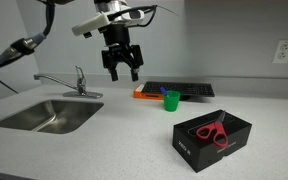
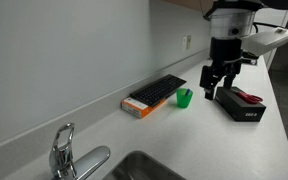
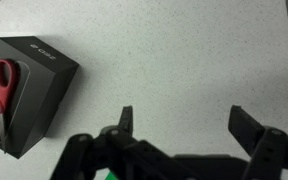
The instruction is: Take the marker out of the green cup
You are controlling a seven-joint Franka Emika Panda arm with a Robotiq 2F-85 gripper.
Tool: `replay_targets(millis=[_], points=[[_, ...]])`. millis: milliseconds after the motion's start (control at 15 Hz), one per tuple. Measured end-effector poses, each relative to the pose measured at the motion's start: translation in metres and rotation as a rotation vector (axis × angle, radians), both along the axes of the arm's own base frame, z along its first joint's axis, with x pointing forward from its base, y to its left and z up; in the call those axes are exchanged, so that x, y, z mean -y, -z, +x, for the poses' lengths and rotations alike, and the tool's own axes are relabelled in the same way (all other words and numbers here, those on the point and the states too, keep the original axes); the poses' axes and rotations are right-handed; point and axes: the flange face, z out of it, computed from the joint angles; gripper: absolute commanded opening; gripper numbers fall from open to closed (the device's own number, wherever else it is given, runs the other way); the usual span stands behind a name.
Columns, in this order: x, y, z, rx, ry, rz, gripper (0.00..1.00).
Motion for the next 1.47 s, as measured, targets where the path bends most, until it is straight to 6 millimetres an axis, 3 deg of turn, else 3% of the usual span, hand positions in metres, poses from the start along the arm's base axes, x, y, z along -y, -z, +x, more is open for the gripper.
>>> replay_targets(millis=[333, 667, 933, 1267, 1333, 1400, 1467], points=[[0.006, 0.025, 0.028, 0.112, 0.191, -0.044, 1.0], [0.042, 0.054, 0.064, 0.153, 0.421, -0.096, 1.0], [0.072, 0.063, 0.091, 0.18, 0.577, -0.115, 1.0], [0.085, 0.069, 0.115, 0.21, 0.677, -0.134, 1.0], [0.085, 0.069, 0.118, 0.215, 0.687, -0.136, 0.75], [0.085, 0.069, 0.12, 0.219, 0.694, -0.139, 0.74], [0.086, 0.07, 0.122, 0.222, 0.701, -0.142, 0.65]])
